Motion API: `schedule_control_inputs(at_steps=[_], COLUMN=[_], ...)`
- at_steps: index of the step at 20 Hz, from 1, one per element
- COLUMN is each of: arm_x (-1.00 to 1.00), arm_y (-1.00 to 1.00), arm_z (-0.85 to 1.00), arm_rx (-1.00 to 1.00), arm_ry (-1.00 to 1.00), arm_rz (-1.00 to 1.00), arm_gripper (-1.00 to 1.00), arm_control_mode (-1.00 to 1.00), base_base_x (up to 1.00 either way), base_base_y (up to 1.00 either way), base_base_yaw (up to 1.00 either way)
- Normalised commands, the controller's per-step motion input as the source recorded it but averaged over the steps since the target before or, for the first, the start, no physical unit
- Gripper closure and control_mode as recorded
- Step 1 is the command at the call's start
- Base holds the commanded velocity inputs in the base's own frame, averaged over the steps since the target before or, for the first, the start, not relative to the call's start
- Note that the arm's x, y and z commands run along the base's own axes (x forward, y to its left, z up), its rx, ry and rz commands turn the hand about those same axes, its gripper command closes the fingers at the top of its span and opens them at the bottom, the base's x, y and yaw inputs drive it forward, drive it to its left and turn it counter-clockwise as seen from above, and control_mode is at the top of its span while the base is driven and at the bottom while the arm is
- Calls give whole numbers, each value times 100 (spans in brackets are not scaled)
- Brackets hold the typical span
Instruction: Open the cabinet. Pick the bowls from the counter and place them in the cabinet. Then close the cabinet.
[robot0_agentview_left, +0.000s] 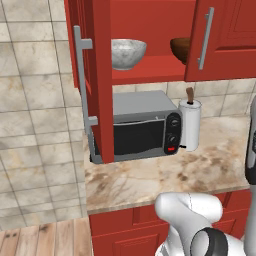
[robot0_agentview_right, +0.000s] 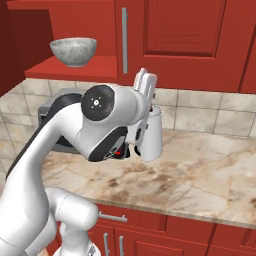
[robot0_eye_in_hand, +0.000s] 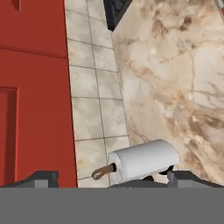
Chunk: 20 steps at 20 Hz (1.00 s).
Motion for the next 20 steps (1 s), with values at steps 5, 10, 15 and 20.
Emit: schedule_control_inputs(at_steps=[5,10,15,20], arm_x=[-71,-45,-49,-56], arm_y=[-27,-13,9,13], arm_z=[17,40,22,26], arm_rx=[-28,-25,-36,-32], arm_ry=[0,0,1,5], arm_rz=[1,0,0,0], arm_gripper=[-100,-100,-100,-100], arm_control_mode=[-100,-100,-100,-100], base_base_x=[0,0,0,0], base_base_y=[0,0,0,0], base_base_yaw=[0,0,0,0])
